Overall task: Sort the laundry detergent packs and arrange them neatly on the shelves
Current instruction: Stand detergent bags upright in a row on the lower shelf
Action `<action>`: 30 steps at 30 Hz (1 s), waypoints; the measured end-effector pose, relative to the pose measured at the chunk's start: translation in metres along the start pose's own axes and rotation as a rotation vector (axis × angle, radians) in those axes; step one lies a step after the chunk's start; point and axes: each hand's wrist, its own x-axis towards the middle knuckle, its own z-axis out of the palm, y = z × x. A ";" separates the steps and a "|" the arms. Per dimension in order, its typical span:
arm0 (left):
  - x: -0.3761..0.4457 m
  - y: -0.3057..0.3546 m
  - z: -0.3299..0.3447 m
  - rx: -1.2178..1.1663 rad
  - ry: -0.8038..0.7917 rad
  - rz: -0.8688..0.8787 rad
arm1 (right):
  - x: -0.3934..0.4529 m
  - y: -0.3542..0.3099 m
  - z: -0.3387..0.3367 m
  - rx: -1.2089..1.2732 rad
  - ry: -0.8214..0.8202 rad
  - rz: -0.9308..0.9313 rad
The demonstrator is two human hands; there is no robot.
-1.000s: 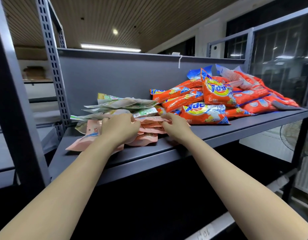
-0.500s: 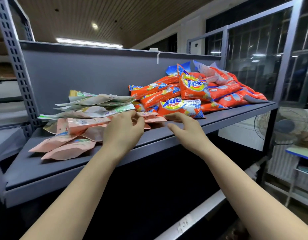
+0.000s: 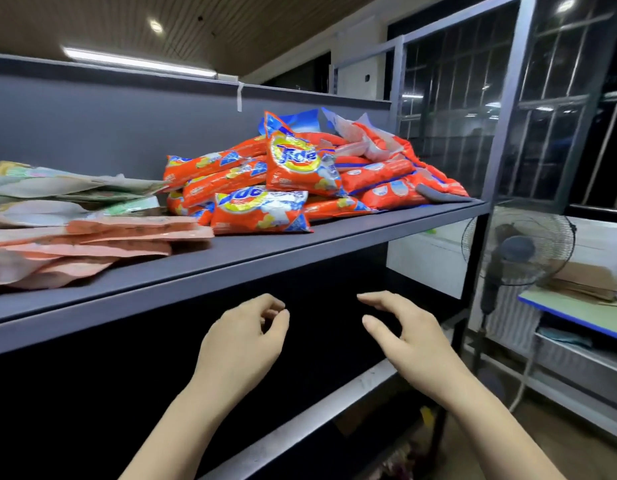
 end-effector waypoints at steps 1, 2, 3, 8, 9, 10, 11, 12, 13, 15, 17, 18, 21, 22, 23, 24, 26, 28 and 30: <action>-0.003 0.007 0.012 0.000 -0.010 -0.005 | -0.007 0.013 -0.009 -0.001 -0.009 0.012; -0.006 0.013 0.025 -0.003 -0.019 -0.010 | -0.012 0.026 -0.019 -0.004 -0.016 0.026; -0.010 0.020 0.037 -0.016 -0.026 -0.016 | -0.018 0.039 -0.028 -0.006 -0.019 0.041; -0.020 0.055 0.089 -0.041 -0.075 -0.051 | -0.040 0.087 -0.068 0.013 -0.045 0.093; -0.020 0.062 0.099 -0.044 -0.082 -0.059 | -0.043 0.096 -0.075 -0.001 -0.050 0.108; -0.020 0.068 0.108 -0.051 -0.091 -0.064 | -0.045 0.105 -0.082 -0.014 -0.049 0.125; -0.019 0.075 0.117 -0.059 -0.102 -0.066 | -0.046 0.114 -0.088 -0.021 -0.040 0.138; -0.018 0.081 0.125 -0.064 -0.114 -0.062 | -0.046 0.122 -0.094 -0.022 -0.033 0.148; -0.016 0.087 0.132 -0.066 -0.122 -0.058 | -0.046 0.130 -0.100 -0.022 -0.031 0.155; -0.010 0.097 0.146 -0.067 -0.131 -0.046 | -0.043 0.142 -0.108 -0.016 -0.023 0.161; -0.003 0.105 0.159 -0.055 -0.139 -0.033 | -0.038 0.155 -0.115 -0.012 -0.019 0.171; 0.001 0.109 0.166 -0.053 -0.144 -0.029 | -0.035 0.162 -0.119 -0.015 -0.020 0.174; 0.017 0.121 0.185 -0.070 -0.153 -0.025 | -0.021 0.184 -0.129 -0.045 -0.034 0.179; 0.023 0.125 0.191 -0.075 -0.154 -0.026 | -0.016 0.192 -0.132 -0.049 -0.037 0.181; 0.029 0.129 0.197 -0.079 -0.153 -0.028 | -0.009 0.199 -0.135 -0.051 -0.036 0.182; 0.036 0.133 0.203 -0.083 -0.152 -0.033 | -0.001 0.207 -0.139 -0.052 -0.032 0.180; 0.052 0.139 0.215 -0.083 -0.138 -0.039 | 0.016 0.222 -0.146 -0.063 -0.027 0.168; 0.068 0.144 0.224 -0.071 -0.103 -0.038 | 0.035 0.236 -0.152 -0.071 -0.015 0.146; 0.087 0.151 0.230 -0.083 -0.067 -0.042 | 0.058 0.247 -0.160 -0.076 -0.003 0.121</action>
